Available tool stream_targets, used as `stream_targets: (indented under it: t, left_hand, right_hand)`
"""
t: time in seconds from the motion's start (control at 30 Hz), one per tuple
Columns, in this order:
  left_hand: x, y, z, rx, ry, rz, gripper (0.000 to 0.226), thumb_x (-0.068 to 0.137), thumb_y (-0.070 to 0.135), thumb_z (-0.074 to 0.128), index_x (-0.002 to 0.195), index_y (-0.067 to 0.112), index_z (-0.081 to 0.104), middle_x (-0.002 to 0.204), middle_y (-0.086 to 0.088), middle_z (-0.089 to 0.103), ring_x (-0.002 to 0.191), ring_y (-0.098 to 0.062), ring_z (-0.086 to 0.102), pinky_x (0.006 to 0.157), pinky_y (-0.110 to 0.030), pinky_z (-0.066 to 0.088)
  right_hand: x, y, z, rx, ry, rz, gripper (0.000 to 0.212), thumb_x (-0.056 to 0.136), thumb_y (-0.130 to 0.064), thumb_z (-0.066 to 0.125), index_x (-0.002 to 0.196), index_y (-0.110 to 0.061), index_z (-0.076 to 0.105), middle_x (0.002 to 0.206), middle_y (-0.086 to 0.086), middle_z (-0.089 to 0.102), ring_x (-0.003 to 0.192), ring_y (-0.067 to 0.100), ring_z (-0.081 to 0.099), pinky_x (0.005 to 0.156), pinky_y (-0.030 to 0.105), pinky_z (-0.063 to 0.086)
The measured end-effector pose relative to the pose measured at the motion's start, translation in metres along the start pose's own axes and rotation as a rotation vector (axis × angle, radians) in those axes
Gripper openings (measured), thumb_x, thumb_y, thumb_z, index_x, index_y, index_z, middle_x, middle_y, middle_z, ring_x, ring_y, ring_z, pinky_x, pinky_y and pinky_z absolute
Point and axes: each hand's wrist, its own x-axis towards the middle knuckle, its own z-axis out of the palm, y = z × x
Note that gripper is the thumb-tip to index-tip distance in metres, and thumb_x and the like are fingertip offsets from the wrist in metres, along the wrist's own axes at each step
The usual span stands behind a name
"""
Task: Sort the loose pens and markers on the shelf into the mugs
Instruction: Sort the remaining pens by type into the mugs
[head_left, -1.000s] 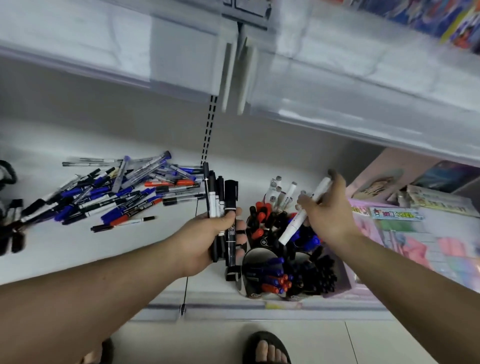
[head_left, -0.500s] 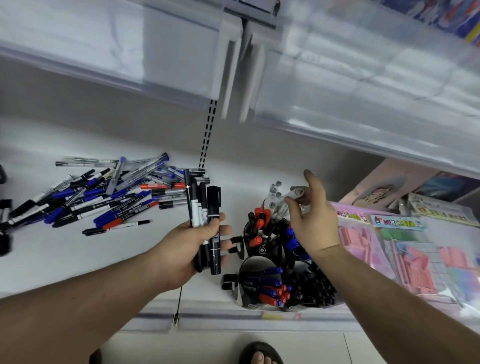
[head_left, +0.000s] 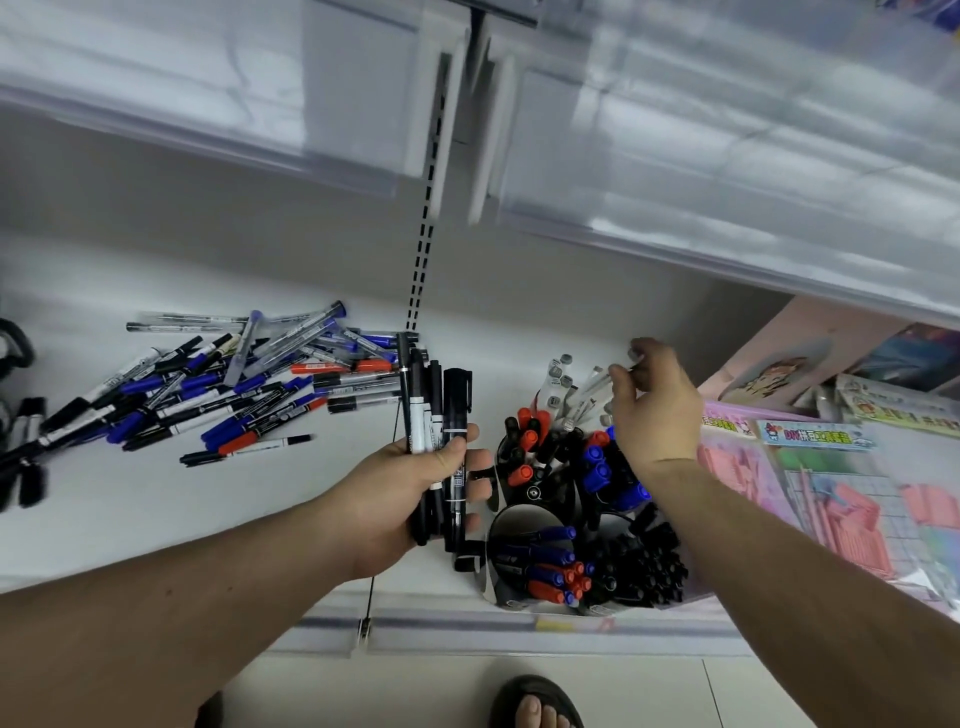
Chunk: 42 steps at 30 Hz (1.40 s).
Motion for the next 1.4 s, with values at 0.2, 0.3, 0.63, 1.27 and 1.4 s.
stream_targets:
  t: [0.2,0.3,0.63,1.27,1.4]
  left_hand:
    - [-0.009,0.002,-0.003,0.023,-0.028,-0.011,0.026,0.096,0.018,0.055,0.119,0.014,0.067,0.111,-0.008,0.073,0.087,-0.023,0.071,0.07,-0.04,0.06]
    - [-0.012,0.003,-0.007,0.041,-0.05,-0.016,0.026,0.096,0.018,0.055,0.119,0.016,0.067,0.11,-0.006,0.074,0.091,-0.023,0.072,0.074,-0.042,0.059]
    - [-0.013,-0.003,0.002,0.072,-0.113,-0.045,0.027,0.097,0.02,0.053,0.121,0.016,0.066,0.111,-0.005,0.073,0.088,-0.023,0.071,0.073,-0.04,0.059]
    - [-0.003,-0.031,0.061,0.259,-0.195,-0.134,0.019,0.099,0.019,0.052,0.111,0.008,0.062,0.098,-0.011,0.075,0.067,-0.02,0.066,0.055,-0.03,0.054]
    - [0.006,-0.031,0.058,0.23,-0.048,-0.091,0.015,0.099,0.014,0.053,0.109,0.009,0.063,0.068,-0.003,0.064,0.053,-0.015,0.055,0.047,-0.025,0.045]
  right_hand:
    - [-0.005,0.021,0.022,-0.279,-0.311,-0.149,0.01,0.089,-0.007,0.067,0.092,-0.005,0.076,0.084,0.013,0.074,0.077,0.033,0.068,0.074,0.037,0.055]
    - [-0.005,0.026,0.023,-0.414,-0.349,-0.179,0.017,0.092,-0.023,0.066,0.104,-0.018,0.076,0.096,0.004,0.076,0.099,0.035,0.063,0.087,0.044,0.045]
    - [0.011,-0.002,0.012,-0.811,-0.798,0.038,0.047,0.096,-0.052,0.035,0.141,-0.042,0.045,0.144,0.008,0.044,0.134,0.035,0.028,0.108,0.051,0.026]
    - [-0.05,-0.061,-0.082,0.608,-0.432,0.628,0.03,0.086,-0.005,0.072,0.111,-0.021,0.066,0.093,0.004,0.072,0.062,0.006,0.063,0.06,0.021,0.049]
    - [-0.019,-0.028,-0.123,0.726,0.166,0.666,0.022,0.09,0.003,0.063,0.1,-0.016,0.064,0.079,0.006,0.063,0.057,0.008,0.061,0.056,0.021,0.05]
